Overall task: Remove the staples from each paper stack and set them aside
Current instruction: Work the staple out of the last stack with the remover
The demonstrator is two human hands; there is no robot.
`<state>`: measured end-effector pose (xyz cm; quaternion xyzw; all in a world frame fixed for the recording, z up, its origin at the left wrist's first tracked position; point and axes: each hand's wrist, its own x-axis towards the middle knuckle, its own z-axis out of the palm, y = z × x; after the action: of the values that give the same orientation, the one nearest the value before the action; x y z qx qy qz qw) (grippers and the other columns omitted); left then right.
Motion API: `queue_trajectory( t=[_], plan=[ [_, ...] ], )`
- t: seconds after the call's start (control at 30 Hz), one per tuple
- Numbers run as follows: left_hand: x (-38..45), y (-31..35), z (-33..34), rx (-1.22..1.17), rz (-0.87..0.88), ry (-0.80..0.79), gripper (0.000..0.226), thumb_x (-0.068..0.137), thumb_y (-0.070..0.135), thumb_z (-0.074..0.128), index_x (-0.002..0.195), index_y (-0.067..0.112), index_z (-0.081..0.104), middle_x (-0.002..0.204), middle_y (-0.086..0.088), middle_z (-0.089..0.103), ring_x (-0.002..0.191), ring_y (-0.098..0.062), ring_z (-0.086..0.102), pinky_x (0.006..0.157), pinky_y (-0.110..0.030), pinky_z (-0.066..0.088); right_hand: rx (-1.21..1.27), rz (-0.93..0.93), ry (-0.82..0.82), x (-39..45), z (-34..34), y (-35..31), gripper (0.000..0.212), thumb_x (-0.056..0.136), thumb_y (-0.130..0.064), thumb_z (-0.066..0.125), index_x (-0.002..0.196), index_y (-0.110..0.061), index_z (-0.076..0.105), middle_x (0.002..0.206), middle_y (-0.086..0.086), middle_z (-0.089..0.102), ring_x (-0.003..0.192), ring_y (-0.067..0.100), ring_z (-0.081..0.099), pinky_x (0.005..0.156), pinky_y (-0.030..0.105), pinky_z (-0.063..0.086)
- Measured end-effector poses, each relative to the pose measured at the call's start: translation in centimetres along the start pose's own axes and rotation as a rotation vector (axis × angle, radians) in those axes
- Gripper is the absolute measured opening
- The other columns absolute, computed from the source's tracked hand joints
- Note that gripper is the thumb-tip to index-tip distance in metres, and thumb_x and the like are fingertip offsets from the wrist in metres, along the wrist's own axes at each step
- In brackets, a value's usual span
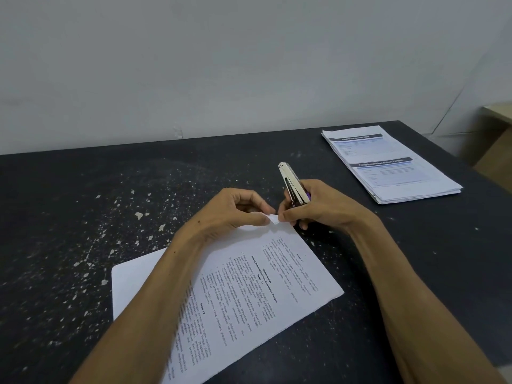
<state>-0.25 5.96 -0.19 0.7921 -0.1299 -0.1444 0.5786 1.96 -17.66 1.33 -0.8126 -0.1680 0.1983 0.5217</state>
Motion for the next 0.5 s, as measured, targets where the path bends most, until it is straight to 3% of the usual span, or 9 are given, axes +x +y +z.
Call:
queue_trajectory(
  t=[0.17, 0.3, 0.5],
  plan=[
    [0.01, 0.32, 0.2, 0.02, 0.003, 0.009, 0.016, 0.081, 0.016, 0.086, 0.094, 0.013, 0.077, 0.105, -0.007, 0.079, 0.103, -0.026, 0.073, 0.1, -0.036, 0.056, 0.017, 0.012, 0.001, -0.06, -0.02, 0.04, 0.032, 0.086, 0.001, 0.079, 0.105, -0.006, 0.054, 0.099, 0.018, 0.076, 0.08, 0.022, 0.074, 0.069, 0.03, 0.061],
    [0.04, 0.22, 0.28, 0.043, 0.001, 0.023, 0.015, 0.082, 0.016, 0.085, 0.094, 0.013, 0.078, 0.105, -0.006, 0.079, 0.103, -0.028, 0.073, 0.1, -0.041, 0.055, 0.059, 0.028, -0.001, 0.02, -0.1, 0.22, 0.03, 0.087, 0.004, 0.076, 0.105, -0.006, 0.055, 0.101, 0.018, 0.076, 0.086, 0.026, 0.074, 0.078, 0.038, 0.064],
    [0.1, 0.14, 0.28, 0.049, 0.002, 0.027, 0.016, 0.081, 0.014, 0.086, 0.094, 0.011, 0.078, 0.104, -0.007, 0.079, 0.104, -0.029, 0.073, 0.101, -0.043, 0.055, 0.046, 0.02, 0.001, 0.02, 0.01, 0.25, 0.028, 0.088, 0.005, 0.074, 0.106, -0.005, 0.055, 0.1, 0.019, 0.076, 0.083, 0.024, 0.073, 0.073, 0.036, 0.063]
  ],
)
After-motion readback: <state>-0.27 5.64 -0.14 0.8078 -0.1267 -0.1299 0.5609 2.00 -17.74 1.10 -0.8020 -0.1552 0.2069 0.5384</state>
